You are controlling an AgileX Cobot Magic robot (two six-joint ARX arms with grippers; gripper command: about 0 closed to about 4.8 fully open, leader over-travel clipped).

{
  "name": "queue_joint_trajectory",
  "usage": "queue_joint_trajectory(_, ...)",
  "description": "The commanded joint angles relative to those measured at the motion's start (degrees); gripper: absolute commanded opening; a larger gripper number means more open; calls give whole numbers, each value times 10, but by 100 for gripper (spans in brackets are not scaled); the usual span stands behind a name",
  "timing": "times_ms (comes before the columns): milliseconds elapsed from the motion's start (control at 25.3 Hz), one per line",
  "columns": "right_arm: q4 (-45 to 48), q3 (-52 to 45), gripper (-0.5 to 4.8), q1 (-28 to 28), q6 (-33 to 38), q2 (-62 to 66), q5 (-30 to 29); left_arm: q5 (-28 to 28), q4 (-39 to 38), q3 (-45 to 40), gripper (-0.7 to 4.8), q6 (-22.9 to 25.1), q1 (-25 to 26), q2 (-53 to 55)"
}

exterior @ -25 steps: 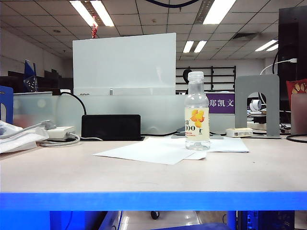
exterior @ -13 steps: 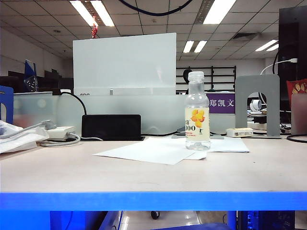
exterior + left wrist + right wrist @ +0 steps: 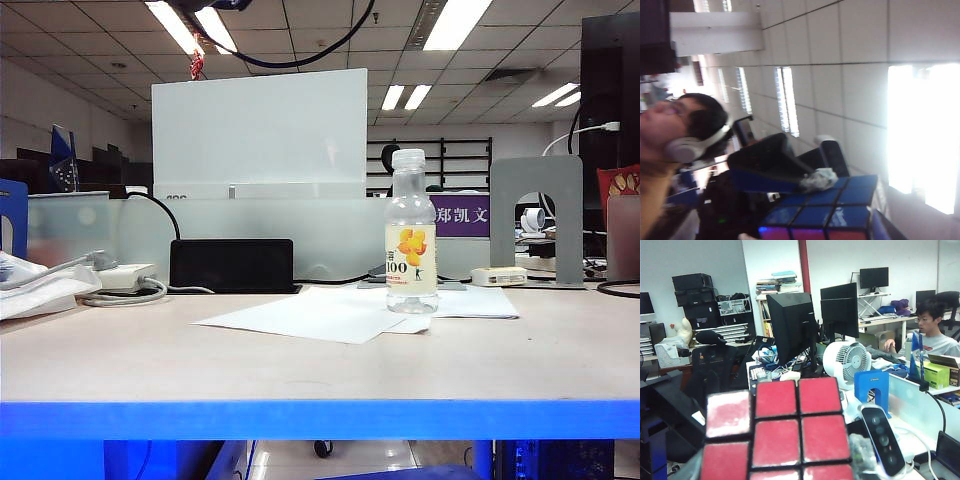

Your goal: Rotate the Rubik's Cube so that the bottom side is facing up.

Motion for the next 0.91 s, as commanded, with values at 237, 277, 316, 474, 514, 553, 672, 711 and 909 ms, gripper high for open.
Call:
queue_joint_trajectory(237,12,3,-1,0,2,30,2,83,-93,2,444,143,106,-2)
queue_joint_trajectory(277,11,3,-1,0,-4,34,1,116,-109,2,443,174,131,-2)
queue_joint_trajectory(316,10,3,-1,0,-9,37,-1,142,-119,2,443,200,143,-2)
queue_joint_trajectory(474,7,3,-1,0,-9,48,-12,220,-122,2,443,279,161,-3)
queue_joint_trajectory(514,6,3,-1,0,-9,52,-14,238,-123,2,443,303,161,-4)
queue_joint_trajectory(553,5,3,-1,1,-9,57,-17,249,-123,2,443,319,161,-4)
queue_joint_trajectory(672,5,2,-1,1,-12,72,-32,264,-124,2,443,370,160,-4)
queue_joint_trajectory(711,5,1,-1,1,-16,76,-38,270,-125,2,443,391,162,-6)
queue_joint_trajectory(909,-60,0,-1,1,-79,83,-35,273,-166,2,427,467,192,-29)
